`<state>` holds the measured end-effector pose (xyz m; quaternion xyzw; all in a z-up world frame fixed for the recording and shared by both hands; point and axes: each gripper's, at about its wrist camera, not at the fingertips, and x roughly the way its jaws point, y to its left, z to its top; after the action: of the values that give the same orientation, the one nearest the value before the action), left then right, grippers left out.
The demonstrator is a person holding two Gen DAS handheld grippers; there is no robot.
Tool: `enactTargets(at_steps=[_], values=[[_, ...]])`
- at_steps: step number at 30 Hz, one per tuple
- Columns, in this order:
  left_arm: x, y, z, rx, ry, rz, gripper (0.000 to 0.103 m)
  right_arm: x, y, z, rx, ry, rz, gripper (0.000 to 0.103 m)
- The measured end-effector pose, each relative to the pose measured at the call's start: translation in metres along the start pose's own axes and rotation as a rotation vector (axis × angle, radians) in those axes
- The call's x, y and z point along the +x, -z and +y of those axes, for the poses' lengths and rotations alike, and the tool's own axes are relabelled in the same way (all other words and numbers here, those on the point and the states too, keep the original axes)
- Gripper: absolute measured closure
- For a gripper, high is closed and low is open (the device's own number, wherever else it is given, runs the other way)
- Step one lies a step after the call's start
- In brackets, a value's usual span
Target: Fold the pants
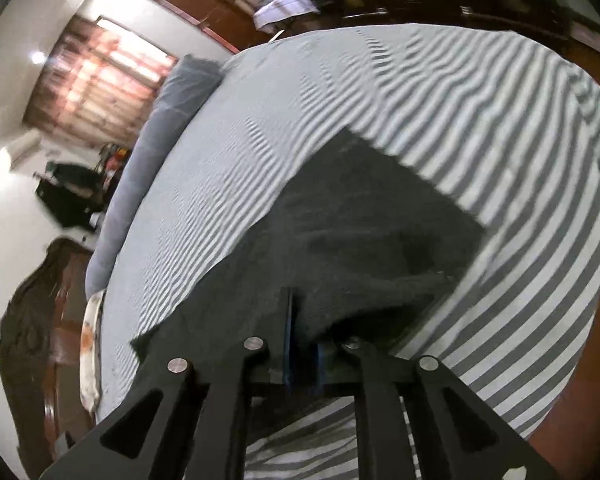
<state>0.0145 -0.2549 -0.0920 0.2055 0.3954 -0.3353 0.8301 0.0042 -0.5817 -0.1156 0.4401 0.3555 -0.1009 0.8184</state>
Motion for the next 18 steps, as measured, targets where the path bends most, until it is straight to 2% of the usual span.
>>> enactTargets(at_steps=[4,9,11,14,18], values=[[0.000,0.001,-0.003,0.007,0.004,0.008,0.097,0.006,-0.011,-0.026,0.106,-0.001,-0.010,0.083],[0.002,0.002,-0.005,0.021,0.005,0.015,0.097,0.011,-0.017,-0.047,0.199,-0.023,-0.019,0.083],[0.003,0.002,-0.005,0.022,0.006,0.021,0.097,0.015,-0.019,-0.051,0.209,-0.026,-0.011,0.084],[0.004,0.002,-0.007,0.029,0.001,0.027,0.097,0.016,-0.021,-0.052,0.212,-0.043,-0.005,0.091],[0.005,0.001,-0.008,0.033,-0.004,0.036,0.097,0.013,-0.030,-0.050,0.232,-0.083,-0.004,0.091]])
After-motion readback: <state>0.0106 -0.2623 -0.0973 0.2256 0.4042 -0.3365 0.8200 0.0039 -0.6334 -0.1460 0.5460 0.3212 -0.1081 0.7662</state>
